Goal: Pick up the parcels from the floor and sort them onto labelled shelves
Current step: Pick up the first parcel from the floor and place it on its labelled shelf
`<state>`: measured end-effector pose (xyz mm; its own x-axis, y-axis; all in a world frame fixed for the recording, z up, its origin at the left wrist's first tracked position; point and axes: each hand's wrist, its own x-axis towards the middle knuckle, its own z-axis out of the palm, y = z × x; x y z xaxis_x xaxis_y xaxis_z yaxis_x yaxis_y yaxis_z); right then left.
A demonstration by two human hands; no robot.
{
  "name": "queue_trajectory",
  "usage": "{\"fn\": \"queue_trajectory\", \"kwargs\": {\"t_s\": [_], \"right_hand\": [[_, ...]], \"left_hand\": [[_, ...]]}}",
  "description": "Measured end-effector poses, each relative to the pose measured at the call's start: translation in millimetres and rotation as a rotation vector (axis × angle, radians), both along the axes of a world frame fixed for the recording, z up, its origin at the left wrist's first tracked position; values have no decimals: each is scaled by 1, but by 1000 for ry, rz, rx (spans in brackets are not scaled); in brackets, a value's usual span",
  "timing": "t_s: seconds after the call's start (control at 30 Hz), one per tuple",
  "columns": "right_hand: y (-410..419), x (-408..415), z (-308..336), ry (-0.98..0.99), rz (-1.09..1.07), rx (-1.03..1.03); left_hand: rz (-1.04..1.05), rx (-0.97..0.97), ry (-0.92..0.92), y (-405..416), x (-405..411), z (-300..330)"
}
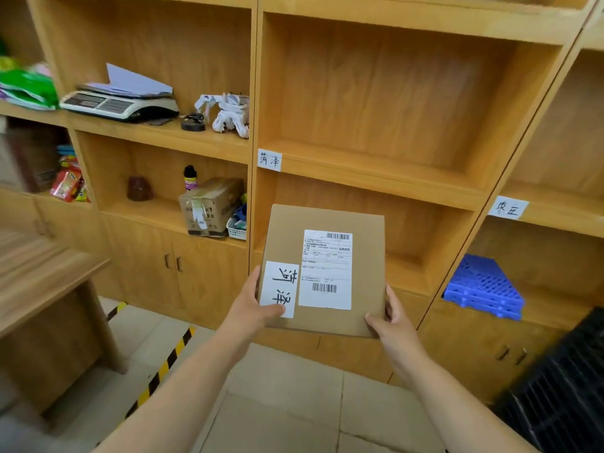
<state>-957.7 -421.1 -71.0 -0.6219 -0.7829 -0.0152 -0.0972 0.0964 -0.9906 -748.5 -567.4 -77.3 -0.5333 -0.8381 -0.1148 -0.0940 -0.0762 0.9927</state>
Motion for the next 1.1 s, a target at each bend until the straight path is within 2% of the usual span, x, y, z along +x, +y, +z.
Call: {"fn": "queue_trajectory", "kwargs": {"t_s": [0.2, 0.43, 0.7, 0.8, 1.0, 1.1], "right_hand": [[-76, -24, 12, 18, 11, -38], [-184, -51, 28, 40, -43, -95], [-307, -76, 53, 58, -104, -164], [-337, -89, 63, 79, -143, -181], [-388, -128, 86, 93, -162, -242], [-413, -148, 95, 101, -166, -278]], "left_hand": [[36, -84, -3, -72, -31, 13], [17, -81, 20, -181, -60, 30], [-11, -244, -22, -308, -94, 64], [17, -293, -69, -341, -112, 76], [-29, -346, -13, -390, -148, 96], [-4, -445, -13, -412, -171, 105]]}}
